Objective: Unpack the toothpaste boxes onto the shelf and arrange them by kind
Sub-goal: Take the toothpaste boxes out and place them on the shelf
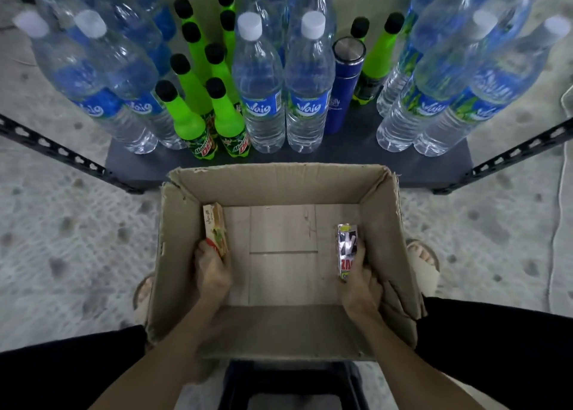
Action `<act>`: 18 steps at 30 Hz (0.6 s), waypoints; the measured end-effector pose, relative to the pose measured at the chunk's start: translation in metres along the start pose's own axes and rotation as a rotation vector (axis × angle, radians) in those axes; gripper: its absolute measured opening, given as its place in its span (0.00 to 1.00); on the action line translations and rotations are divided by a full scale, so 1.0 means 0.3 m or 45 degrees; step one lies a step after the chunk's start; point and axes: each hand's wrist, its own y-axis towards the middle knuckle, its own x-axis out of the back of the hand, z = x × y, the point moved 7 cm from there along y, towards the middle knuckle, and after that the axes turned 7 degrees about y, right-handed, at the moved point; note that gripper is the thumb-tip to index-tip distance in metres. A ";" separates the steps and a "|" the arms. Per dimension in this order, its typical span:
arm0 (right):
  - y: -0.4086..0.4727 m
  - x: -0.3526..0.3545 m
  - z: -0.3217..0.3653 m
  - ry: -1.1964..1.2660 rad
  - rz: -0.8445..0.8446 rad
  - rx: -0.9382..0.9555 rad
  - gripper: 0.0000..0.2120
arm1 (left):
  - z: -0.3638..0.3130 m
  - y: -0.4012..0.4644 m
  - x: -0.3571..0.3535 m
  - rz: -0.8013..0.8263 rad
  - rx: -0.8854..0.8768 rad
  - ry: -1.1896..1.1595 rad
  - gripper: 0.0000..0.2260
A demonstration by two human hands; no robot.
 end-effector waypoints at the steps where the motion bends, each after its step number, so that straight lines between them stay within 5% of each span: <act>1: -0.003 0.006 -0.002 0.046 -0.035 0.014 0.49 | -0.008 -0.012 0.001 -0.013 -0.022 -0.027 0.20; 6: -0.026 0.073 0.027 0.237 -0.126 0.138 0.46 | -0.088 -0.099 0.010 0.070 -0.267 -0.164 0.20; 18: -0.152 0.490 0.185 0.351 -0.459 0.545 0.42 | -0.337 -0.285 0.321 -0.104 -0.880 -0.223 0.24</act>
